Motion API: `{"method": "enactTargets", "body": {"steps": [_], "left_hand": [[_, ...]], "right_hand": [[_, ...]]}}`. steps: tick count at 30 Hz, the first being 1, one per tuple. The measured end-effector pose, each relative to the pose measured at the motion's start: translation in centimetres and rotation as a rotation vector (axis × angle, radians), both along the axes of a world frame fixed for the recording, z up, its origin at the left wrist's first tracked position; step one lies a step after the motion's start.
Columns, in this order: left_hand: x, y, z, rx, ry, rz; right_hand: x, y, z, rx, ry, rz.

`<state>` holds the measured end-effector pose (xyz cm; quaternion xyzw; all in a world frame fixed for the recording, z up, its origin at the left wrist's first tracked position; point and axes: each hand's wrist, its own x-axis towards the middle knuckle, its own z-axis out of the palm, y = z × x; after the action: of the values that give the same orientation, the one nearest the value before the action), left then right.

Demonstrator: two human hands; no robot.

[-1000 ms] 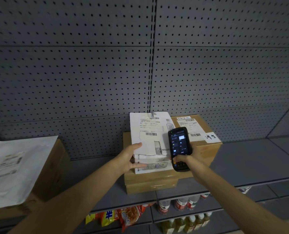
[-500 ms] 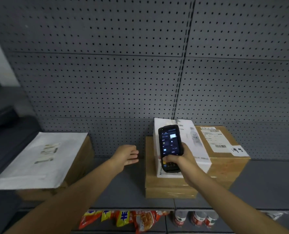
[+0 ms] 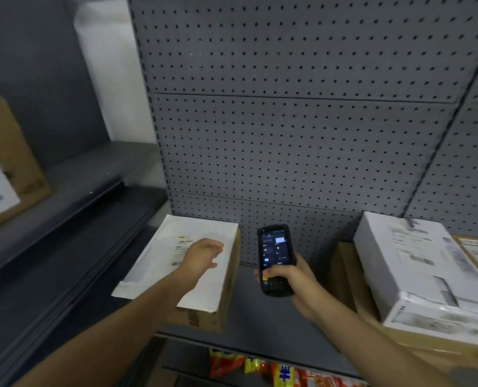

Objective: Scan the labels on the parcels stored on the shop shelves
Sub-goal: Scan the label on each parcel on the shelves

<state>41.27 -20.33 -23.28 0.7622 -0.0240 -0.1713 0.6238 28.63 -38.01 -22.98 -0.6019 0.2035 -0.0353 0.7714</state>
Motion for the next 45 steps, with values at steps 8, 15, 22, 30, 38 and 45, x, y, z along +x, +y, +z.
{"method": "enactTargets", "body": {"steps": [8,15,22,30,38,45], "left_hand": [[7.8,11.5,-3.6,0.235,-0.055,0.018],[10.6,15.2,-6.0,0.529,-0.070,0.066],[10.8,15.4,-7.4,0.448,0.039,0.060],[11.1,15.5,-7.0,0.296,0.065,0.169],[10.5,15.3,-6.1,0.321,0.019,0.190],[9.9,15.8,-6.4,0.314,-0.013,0.110]], "right_hand": [[5.4,9.0,-2.5,0.021,0.106,-0.058],[7.3,11.5,-4.5,0.019,0.179,-0.098],[7.7,12.0,-5.1,-0.004,0.223,-0.087],[7.5,12.4,-5.4,-0.027,0.234,-0.103],[6.4,13.2,-5.3,-0.021,0.248,-0.135],[4.5,13.7,-5.6,0.008,0.258,-0.168]]}}
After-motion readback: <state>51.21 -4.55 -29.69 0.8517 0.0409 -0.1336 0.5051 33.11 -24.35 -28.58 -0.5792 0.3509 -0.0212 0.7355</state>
